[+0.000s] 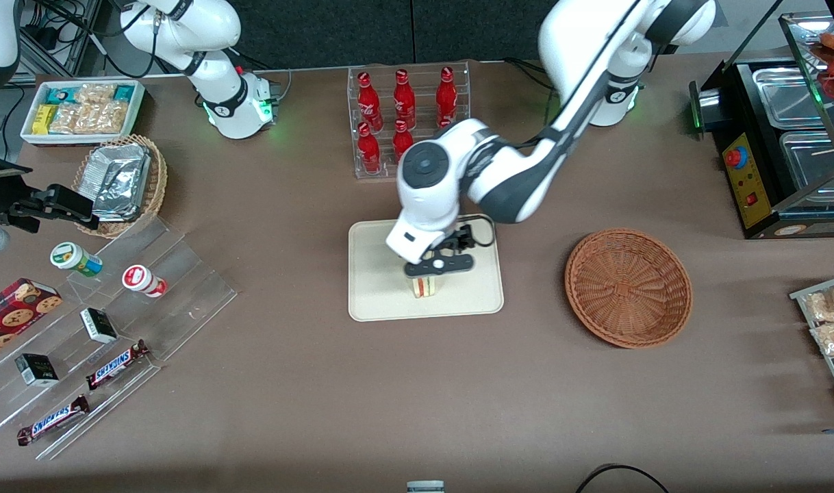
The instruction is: Place sandwich from basket to tray
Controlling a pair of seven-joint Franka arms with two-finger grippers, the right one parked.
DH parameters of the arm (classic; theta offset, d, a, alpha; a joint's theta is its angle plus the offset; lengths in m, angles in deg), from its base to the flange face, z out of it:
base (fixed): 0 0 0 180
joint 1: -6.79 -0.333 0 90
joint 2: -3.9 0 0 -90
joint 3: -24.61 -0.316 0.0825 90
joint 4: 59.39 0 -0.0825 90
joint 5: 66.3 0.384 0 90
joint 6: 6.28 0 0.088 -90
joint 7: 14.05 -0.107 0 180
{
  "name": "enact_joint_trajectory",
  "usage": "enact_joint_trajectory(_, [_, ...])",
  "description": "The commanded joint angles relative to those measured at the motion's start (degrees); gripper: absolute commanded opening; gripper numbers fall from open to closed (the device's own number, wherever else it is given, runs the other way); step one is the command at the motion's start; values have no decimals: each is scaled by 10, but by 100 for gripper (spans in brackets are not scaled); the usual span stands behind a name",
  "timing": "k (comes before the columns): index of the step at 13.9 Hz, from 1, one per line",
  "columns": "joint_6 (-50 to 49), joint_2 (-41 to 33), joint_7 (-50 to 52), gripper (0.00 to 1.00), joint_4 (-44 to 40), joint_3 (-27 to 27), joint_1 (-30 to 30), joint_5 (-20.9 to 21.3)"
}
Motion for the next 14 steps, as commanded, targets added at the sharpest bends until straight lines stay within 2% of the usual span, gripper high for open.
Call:
enact_joint_trajectory(1, [-68, -69, 4, 100, 13, 1, -39, -17])
enact_joint_trajectory(4, [-143, -120, -18, 100, 18, 0, -87, -19])
enact_joint_trajectory(14, [-268, -222, -305, 100, 18, 0, -270, -34])
